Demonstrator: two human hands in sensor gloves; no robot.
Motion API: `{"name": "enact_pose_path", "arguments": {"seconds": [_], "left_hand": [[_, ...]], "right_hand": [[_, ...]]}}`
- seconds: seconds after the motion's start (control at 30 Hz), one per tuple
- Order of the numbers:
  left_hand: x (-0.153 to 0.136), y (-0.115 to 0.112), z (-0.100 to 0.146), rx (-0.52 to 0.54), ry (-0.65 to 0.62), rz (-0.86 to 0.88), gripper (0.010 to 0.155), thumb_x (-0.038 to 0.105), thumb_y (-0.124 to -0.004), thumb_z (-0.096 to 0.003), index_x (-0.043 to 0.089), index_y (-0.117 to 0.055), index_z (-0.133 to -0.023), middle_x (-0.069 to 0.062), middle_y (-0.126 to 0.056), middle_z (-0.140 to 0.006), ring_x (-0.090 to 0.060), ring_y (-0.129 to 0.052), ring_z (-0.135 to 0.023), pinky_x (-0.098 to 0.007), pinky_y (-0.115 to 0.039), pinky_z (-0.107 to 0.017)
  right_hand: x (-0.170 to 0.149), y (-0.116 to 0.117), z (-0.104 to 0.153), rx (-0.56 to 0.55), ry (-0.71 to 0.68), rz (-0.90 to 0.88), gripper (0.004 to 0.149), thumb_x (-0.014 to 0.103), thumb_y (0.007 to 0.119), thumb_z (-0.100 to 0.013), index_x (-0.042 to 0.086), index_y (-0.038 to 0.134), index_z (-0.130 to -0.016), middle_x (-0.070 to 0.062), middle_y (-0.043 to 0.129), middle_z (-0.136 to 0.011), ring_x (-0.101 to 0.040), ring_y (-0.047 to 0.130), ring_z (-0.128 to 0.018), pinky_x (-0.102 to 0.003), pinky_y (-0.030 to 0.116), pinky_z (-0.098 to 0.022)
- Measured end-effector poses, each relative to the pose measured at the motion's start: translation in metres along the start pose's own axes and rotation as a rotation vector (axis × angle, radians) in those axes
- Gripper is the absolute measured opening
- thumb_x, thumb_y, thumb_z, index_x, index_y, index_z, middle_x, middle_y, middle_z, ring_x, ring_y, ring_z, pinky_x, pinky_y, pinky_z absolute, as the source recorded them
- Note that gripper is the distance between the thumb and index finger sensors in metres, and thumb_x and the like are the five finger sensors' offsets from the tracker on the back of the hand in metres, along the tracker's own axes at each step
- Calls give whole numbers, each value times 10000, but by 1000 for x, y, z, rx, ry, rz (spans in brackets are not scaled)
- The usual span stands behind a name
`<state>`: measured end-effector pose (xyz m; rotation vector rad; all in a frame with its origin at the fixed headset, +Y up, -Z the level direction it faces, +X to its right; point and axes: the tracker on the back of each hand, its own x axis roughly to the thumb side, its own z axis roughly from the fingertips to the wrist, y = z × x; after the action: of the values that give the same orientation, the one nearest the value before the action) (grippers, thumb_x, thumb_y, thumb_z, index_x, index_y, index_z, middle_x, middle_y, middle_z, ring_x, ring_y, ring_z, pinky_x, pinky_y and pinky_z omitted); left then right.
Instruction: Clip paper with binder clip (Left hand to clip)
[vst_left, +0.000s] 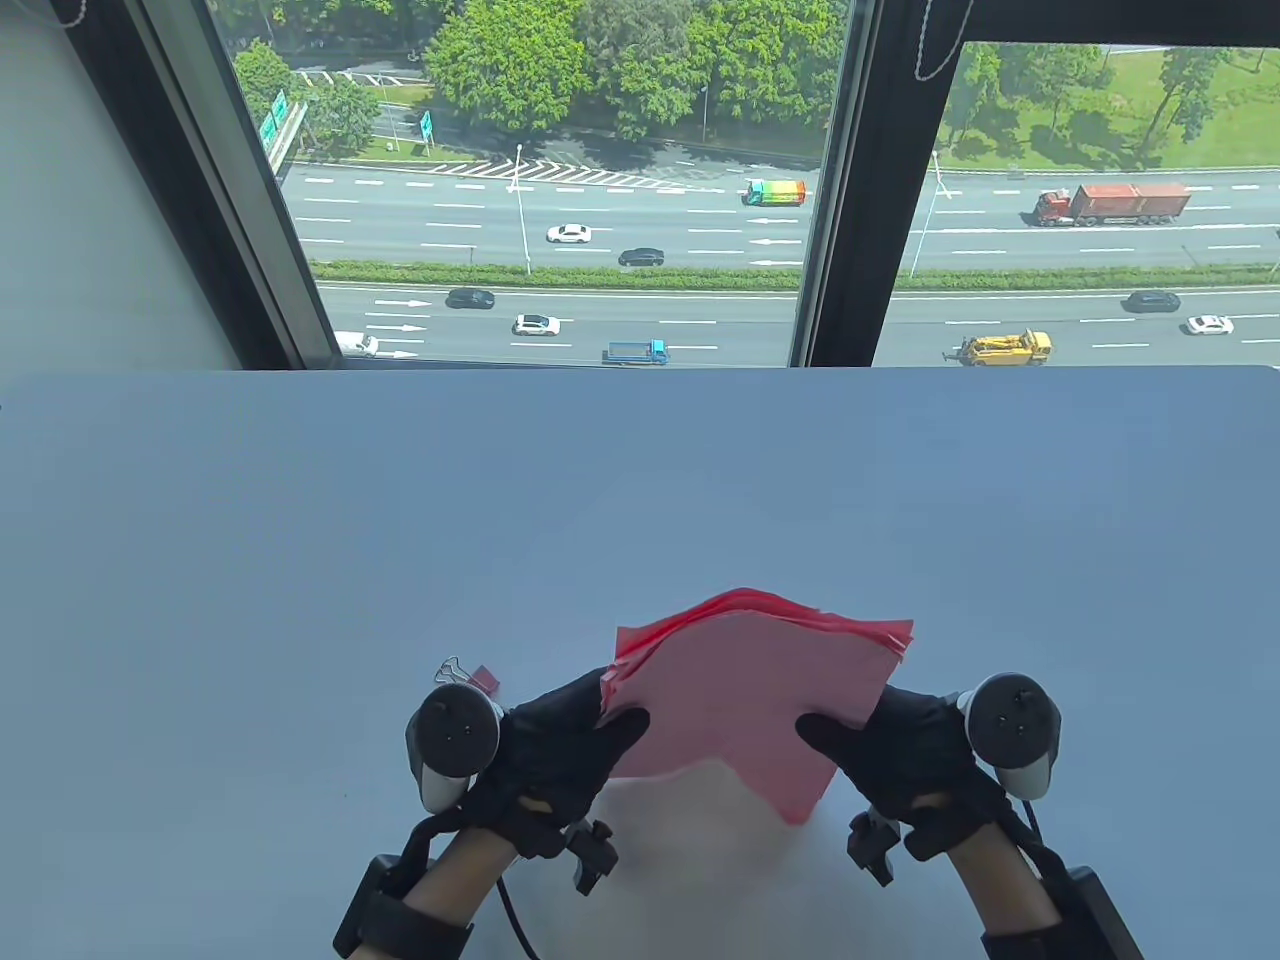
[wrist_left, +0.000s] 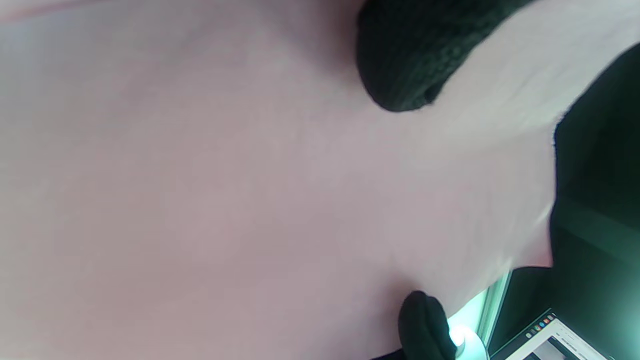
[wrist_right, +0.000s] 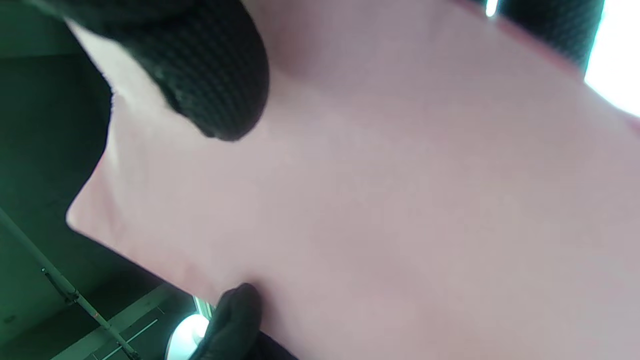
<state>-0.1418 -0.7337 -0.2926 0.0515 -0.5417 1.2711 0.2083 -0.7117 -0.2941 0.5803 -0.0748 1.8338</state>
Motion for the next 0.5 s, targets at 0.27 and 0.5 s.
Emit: {"name": "enact_pose_path", "arguments": {"seconds": [0.27,0.5], "left_hand": [[3,-3,-1,-51,19,39,628,407,-792,-474,319,-626,-1073,-54,-907,-934,-366,-930,-800,-585,-738,-582],[11,17,-2,-41,27,-39,749,499,-876,-436,315,-587,-1102,-63,-820,-1032,-399,-851,-888,-602,-707,-607]], "right_hand": [[11,1,0,-53,-34,81,465,297,846,-450,176,851,-898,-122,967,-798,-403,1002,-622,-568,802,-455],[17,-1,0,-26,-54,52,450,289,853,-440,170,879,-874,-117,990,-769,-395,1018,-593,-558,812,-441]]}}
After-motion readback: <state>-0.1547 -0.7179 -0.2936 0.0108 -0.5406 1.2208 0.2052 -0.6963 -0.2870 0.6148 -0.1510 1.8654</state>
